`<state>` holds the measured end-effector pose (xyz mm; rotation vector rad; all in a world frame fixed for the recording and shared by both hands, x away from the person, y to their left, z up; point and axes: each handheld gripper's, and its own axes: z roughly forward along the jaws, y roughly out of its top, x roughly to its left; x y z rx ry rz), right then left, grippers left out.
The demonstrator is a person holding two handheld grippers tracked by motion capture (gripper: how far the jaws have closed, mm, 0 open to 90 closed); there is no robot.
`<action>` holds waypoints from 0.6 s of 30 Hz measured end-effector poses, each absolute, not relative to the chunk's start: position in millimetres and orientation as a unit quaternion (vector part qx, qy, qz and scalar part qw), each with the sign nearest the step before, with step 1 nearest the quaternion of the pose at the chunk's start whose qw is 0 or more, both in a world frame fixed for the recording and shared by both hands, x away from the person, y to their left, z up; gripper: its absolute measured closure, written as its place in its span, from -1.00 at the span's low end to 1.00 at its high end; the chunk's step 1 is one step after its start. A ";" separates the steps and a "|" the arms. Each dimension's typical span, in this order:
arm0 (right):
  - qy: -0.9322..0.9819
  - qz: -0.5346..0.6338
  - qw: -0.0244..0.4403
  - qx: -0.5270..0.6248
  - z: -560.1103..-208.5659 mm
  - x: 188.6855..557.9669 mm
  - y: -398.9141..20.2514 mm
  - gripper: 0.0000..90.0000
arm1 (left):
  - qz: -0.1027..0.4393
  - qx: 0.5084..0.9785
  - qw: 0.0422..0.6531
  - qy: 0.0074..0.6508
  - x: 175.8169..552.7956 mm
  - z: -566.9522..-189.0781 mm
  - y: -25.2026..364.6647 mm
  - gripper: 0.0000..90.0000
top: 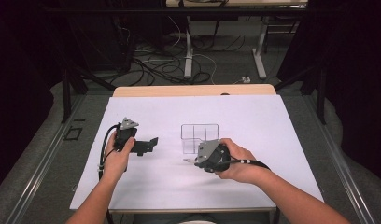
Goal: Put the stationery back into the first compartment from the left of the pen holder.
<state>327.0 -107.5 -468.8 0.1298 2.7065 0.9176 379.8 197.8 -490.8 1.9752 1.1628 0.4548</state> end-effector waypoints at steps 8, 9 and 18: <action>0.909 0.375 0.136 0.118 -458.2 342.8 -115.1 0.78 | 0.180 0.777 0.392 0.458 379.8 -490.8 197.9 -0.98; 0.907 0.378 0.133 0.127 -457.2 343.6 -116.0 0.78 | 0.180 0.777 0.392 0.459 379.8 -490.9 197.9 -0.98; 0.864 0.445 0.132 0.195 -447.6 354.1 -125.0 0.78 | 0.183 0.776 0.393 0.459 380.2 -491.3 198.5 -0.98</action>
